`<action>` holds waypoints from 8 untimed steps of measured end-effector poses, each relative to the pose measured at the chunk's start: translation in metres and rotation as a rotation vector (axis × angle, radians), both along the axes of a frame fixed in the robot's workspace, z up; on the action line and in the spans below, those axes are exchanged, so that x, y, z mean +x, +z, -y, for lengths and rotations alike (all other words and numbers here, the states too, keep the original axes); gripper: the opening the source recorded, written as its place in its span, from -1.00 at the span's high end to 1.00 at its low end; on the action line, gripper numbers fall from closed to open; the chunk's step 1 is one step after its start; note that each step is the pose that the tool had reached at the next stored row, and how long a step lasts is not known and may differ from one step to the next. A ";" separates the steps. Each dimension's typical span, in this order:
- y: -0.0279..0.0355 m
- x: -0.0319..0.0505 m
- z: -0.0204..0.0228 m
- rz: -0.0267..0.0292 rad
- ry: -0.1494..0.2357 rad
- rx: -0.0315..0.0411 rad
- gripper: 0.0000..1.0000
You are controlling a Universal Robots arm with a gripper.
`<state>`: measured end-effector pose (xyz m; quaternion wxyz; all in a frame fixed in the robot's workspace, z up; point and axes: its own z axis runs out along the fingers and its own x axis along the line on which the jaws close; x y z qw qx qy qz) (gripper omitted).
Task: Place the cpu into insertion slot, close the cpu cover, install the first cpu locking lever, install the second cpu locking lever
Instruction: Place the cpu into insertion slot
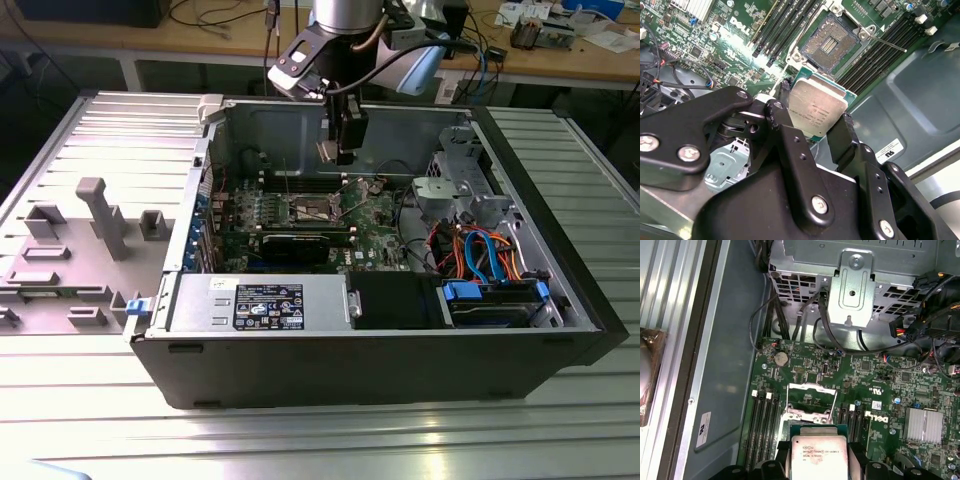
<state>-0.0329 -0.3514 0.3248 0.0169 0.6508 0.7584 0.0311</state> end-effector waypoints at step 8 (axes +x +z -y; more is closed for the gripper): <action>0.0000 0.0000 0.0000 0.0000 0.000 -0.0001 -0.09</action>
